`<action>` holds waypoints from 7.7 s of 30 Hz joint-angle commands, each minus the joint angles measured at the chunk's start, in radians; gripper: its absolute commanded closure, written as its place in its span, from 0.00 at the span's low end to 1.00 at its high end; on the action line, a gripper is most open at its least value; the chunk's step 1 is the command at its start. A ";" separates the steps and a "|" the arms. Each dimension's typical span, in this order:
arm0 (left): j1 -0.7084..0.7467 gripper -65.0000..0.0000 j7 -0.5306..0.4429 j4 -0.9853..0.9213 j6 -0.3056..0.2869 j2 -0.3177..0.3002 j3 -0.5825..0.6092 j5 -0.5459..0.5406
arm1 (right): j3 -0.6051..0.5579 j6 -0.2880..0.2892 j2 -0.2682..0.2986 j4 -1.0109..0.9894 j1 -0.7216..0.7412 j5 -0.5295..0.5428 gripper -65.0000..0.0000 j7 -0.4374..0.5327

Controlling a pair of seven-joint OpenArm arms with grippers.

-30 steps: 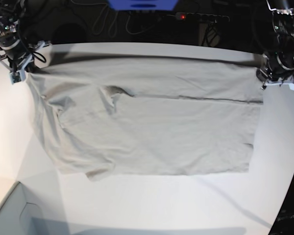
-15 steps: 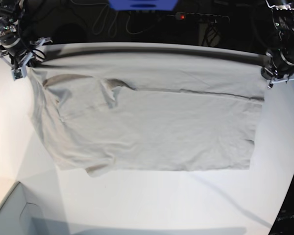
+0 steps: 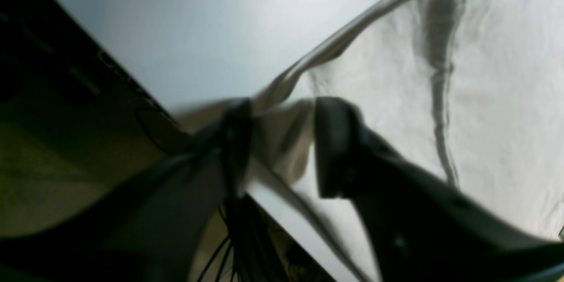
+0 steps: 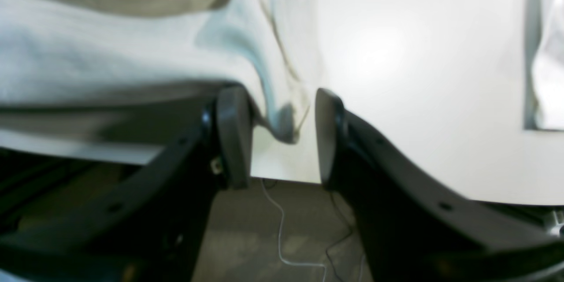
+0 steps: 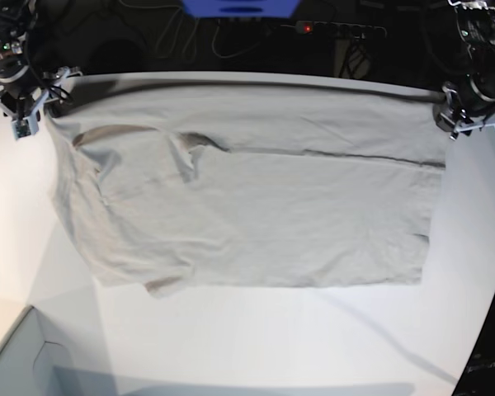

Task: Layout the t-shirt on the table in an organized manner, then fold the t-shirt properly
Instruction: 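Release the shirt and move both grippers to its side edges, then grasp the shirt's side edges with both grippers, then lift the grasped edges and fold them toward the collar with both grippers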

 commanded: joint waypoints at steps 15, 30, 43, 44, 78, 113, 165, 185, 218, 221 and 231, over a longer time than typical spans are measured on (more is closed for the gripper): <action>-0.012 0.46 0.007 0.178 -0.001 0.010 -0.137 -0.008 | 0.119 0.007 -0.008 0.059 0.007 0.005 0.51 0.015; -0.316 0.46 -0.002 0.131 0.000 0.011 -0.096 0.001 | -0.074 0.007 0.077 -0.371 0.653 -0.219 0.50 0.015; -0.553 0.46 -0.099 -0.216 0.000 -0.050 0.110 0.003 | -0.072 0.007 0.215 -1.130 1.020 -0.325 0.48 0.315; -0.560 0.46 -0.142 -0.239 0.000 -0.066 0.147 0.004 | -0.072 0.007 0.216 -1.164 1.018 -0.325 0.47 0.344; -0.678 0.46 -0.501 -0.543 -0.003 -0.122 0.498 0.150 | -0.057 -0.209 0.238 -1.326 0.949 -0.330 0.46 0.585; -0.751 0.46 -0.613 -0.615 -0.001 -0.116 0.738 0.152 | -0.059 -0.181 0.222 -1.326 0.889 -0.330 1.00 0.580; -0.668 1.00 -0.676 -0.704 -0.110 -0.038 0.728 0.357 | -0.051 0.007 0.132 -0.746 0.579 -0.080 1.00 0.640; -0.382 1.00 -0.341 -0.090 -0.113 -0.030 0.397 0.359 | 0.000 0.007 0.103 -0.433 0.312 0.164 1.00 0.646; -0.303 0.54 -0.222 -0.067 -0.113 0.017 0.227 0.359 | 0.000 0.007 0.101 -0.479 0.260 0.002 0.59 0.646; -0.323 0.54 -0.226 -0.067 -0.113 0.016 0.227 0.359 | 0.001 0.007 0.098 -0.433 0.259 0.002 0.59 0.646; -0.584 0.54 -0.228 -0.333 -0.113 -0.030 0.233 0.368 | 0.001 0.007 0.080 -0.413 0.292 0.000 0.55 0.640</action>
